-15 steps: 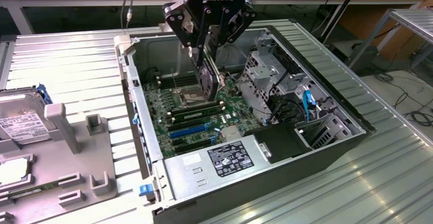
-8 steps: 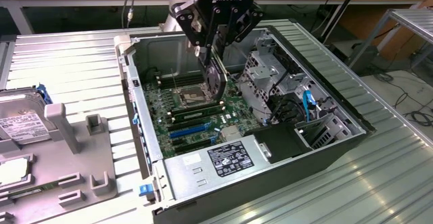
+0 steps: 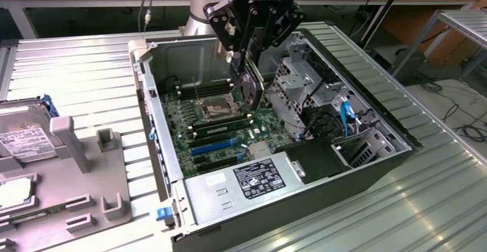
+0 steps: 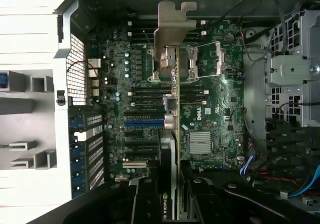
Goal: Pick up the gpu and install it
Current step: 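Pick up the gpu and move the gpu toward the slot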
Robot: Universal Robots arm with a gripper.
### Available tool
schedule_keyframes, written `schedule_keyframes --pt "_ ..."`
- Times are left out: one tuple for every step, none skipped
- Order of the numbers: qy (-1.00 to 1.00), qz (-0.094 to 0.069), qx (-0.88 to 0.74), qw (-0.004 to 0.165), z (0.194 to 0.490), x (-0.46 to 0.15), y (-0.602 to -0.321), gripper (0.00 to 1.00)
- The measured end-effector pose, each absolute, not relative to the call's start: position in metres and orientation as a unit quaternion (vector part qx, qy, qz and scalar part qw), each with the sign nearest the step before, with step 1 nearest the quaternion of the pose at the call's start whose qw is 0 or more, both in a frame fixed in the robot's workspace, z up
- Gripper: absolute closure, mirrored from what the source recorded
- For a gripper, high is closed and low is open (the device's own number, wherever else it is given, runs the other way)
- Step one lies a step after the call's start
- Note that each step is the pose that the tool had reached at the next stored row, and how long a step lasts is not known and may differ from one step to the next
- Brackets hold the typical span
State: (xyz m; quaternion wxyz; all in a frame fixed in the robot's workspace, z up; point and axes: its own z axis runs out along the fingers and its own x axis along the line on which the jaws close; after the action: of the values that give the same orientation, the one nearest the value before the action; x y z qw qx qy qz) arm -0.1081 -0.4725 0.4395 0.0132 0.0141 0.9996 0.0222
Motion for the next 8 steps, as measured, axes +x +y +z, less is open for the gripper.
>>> schedule_keyframes --pt "1.0 0.022 0.014 0.013 0.439 -0.106 -0.473 0.73" --pt "1.0 0.022 0.014 0.013 0.439 -0.104 -0.473 0.73" --pt "1.0 0.022 0.014 0.013 0.44 -0.102 -0.472 0.73" --pt "1.0 0.022 0.014 0.013 0.439 -0.101 -0.472 0.73" --pt "1.0 0.022 0.014 0.013 0.439 -0.1 -0.473 0.73" --pt "1.0 0.022 0.014 0.013 0.439 -0.098 -0.473 0.73" --pt "1.0 0.022 0.014 0.013 0.439 -0.097 -0.473 0.73" --pt "1.0 0.022 0.014 0.013 0.439 -0.095 -0.473 0.73"
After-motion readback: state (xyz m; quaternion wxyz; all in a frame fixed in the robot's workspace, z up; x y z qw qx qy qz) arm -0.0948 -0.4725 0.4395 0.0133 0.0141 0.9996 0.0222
